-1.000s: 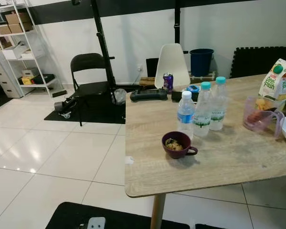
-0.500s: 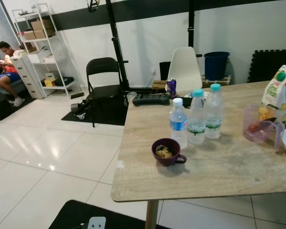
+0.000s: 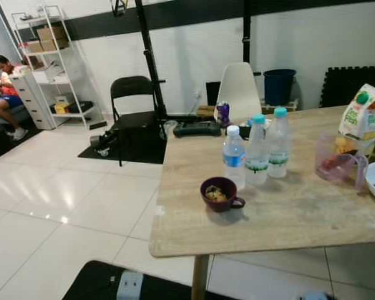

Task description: Restocking fridge

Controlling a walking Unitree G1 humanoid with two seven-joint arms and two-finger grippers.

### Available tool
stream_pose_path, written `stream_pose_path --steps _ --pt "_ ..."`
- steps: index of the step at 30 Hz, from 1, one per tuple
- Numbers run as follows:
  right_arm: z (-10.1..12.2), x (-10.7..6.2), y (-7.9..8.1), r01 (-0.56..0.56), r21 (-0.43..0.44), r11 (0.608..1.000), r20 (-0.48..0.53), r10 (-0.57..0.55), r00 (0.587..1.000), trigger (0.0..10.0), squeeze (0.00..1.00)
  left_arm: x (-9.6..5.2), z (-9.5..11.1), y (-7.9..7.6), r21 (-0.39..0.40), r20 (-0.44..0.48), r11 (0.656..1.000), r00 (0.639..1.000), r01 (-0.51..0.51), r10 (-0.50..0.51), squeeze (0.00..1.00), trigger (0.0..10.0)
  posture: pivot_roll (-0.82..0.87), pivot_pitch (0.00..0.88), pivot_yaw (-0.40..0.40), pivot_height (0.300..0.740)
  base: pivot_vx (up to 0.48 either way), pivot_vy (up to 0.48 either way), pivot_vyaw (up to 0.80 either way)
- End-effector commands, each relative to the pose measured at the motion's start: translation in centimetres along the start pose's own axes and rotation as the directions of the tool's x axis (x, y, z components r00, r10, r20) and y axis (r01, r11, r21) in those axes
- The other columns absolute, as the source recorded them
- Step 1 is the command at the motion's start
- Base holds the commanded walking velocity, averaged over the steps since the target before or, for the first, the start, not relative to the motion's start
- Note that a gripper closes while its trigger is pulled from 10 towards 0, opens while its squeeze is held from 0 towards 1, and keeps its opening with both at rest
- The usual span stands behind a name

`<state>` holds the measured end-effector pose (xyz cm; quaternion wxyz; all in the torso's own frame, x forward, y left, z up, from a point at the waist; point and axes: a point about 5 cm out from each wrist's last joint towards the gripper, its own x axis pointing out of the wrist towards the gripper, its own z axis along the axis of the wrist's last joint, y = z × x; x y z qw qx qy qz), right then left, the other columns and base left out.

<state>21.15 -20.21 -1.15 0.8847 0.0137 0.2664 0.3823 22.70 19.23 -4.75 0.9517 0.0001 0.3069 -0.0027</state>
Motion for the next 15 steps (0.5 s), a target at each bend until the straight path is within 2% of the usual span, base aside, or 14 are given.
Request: stream_pose_path --steps 1,2,3,4,5,6,8,10,12,13,14,15 --pt "0.8 0.2 0.8 -0.092 0.006 0.996 0.015 0.092 0.996 10.0 0.0 -0.2 -0.1 0.6 0.001 -0.001 1.0 1.0 -0.015 0.015 0.0 10.0 -0.04 0.043 0.106 0.717 0.0 0.0 0.0" --pt "3.2 -0.3 1.3 -0.188 0.01 0.982 0.052 0.187 0.981 10.0 0.0 -0.2 0.0 0.6 -0.003 0.004 1.0 1.0 -0.019 0.019 0.0 10.0 -0.03 0.045 0.103 0.717 0.0 0.0 0.0" --pt "3.2 -0.3 1.3 -0.188 0.01 0.982 0.052 0.187 0.981 10.0 0.0 -0.2 0.0 0.6 -0.003 0.004 1.0 1.0 -0.019 0.019 0.0 10.0 -0.03 0.045 0.103 0.717 0.0 0.0 0.0" --pt "6.3 -0.9 2.5 -0.307 0.017 0.952 0.12 0.303 0.945 10.0 0.0 -0.1 0.1 0.6 -0.009 0.01 1.0 1.0 -0.019 0.019 0.0 10.0 -0.03 0.045 0.101 0.717 0.0 0.0 0.0" --pt "6.3 -0.9 2.5 -0.307 0.017 0.952 0.12 0.303 0.945 10.0 0.0 -0.1 0.1 0.6 -0.009 0.01 1.0 1.0 -0.019 0.019 0.0 10.0 -0.03 0.045 0.101 0.717 0.0 0.0 0.0" --pt "8.9 -1.4 3.9 -0.43 0.026 0.902 0.176 0.419 0.891 10.0 0.0 -0.1 0.1 0.5 -0.012 0.014 1.0 1.0 -0.019 0.019 0.0 10.0 -0.03 0.046 0.099 0.717 0.0 0.0 0.0" --pt "8.9 -1.4 3.9 -0.43 0.026 0.902 0.176 0.419 0.891 10.0 0.0 -0.1 0.1 0.5 -0.012 0.014 1.0 1.0 -0.019 0.019 0.0 10.0 -0.03 0.046 0.099 0.717 0.0 0.0 0.0" --pt "13.3 -2.9 6.8 -0.639 -0.031 0.769 0.252 0.624 0.739 10.0 0.0 -0.2 0.1 0.3 -0.018 0.021 1.0 1.0 -0.014 0.014 0.0 10.0 -0.03 0.045 0.098 0.717 0.0 0.0 0.0" --pt "16.2 -3.9 8.8 -0.741 -0.121 0.66 0.294 0.737 0.608 10.0 0.0 -0.3 -0.1 0.0 -0.022 0.025 1.0 1.0 -0.009 0.009 0.0 10.0 -0.03 0.047 0.098 0.717 0.0 0.0 0.0" --pt "17.4 -4.0 9.5 -0.75 -0.175 0.638 0.313 0.758 0.572 10.0 0.0 -0.4 -0.1 -0.1 -0.025 0.035 1.0 0.999 -0.002 0.003 0.0 10.0 -0.03 0.047 0.098 0.717 0.0 0.0 0.0" --pt "17.4 -4.0 9.5 -0.75 -0.175 0.638 0.313 0.758 0.572 10.0 0.0 -0.4 -0.1 -0.1 -0.025 0.035 1.0 0.999 -0.002 0.003 0.0 10.0 -0.03 0.047 0.098 0.717 0.0 0.0 0.0" --pt "18.2 -3.9 9.8 -0.739 -0.217 0.637 0.333 0.76 0.558 10.0 0.0 -0.4 0.0 -0.2 -0.027 0.044 1.0 0.999 0.003 -0.002 0.0 10.0 -0.03 0.047 0.098 0.717 0.0 0.0 0.0"
